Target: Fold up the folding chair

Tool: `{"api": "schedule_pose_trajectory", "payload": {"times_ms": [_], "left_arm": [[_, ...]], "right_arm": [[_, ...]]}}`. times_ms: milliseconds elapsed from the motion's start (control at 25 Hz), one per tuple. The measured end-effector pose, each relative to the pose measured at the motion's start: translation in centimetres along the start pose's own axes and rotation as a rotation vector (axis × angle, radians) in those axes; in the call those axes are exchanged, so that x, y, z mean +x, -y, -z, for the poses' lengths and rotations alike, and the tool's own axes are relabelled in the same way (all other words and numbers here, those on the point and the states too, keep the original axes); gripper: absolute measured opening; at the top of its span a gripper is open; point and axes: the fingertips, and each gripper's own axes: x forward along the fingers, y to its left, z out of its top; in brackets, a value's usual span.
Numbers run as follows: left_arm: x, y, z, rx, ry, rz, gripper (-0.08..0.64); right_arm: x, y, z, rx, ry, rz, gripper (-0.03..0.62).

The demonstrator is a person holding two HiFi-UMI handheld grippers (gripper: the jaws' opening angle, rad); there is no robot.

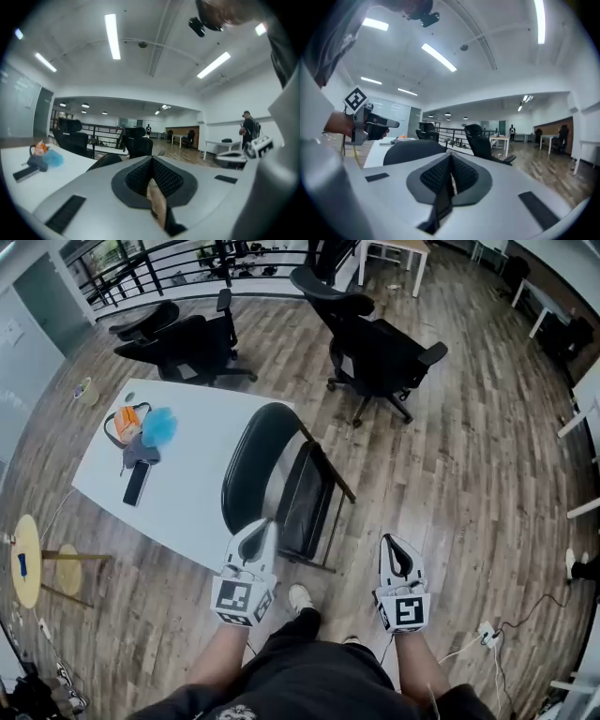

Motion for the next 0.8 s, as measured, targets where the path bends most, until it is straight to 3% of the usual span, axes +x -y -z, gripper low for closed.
{"api": "schedule_pose_trajectory", "payload": {"times_ms": [80, 320, 560, 800], "left_arm": [[-0.4, 4.7, 0.3, 0.053, -0.012, -0.004, 0.006], [-3.1, 17.0, 0.9, -0.031, 0.017, 0.072, 0.006], [-6.8, 24.6, 1.9, -0.054, 0.026, 0.076, 0.005], [-10.4, 29.3, 2.5, -0.039, 0.018, 0.102, 0.006]], "right_arm": [[-3.3, 1.8, -1.4, -0.043, 0.030, 0.061, 0.015], [-12.9, 5.2, -2.7, -0.021, 0.078, 0.204, 0.014], [-21.4, 4.7, -4.2, -0.031, 0.120, 0.175, 0.014], [-26.8, 4.1, -4.1, -0.033, 0.144, 0.175, 0.014]]}}
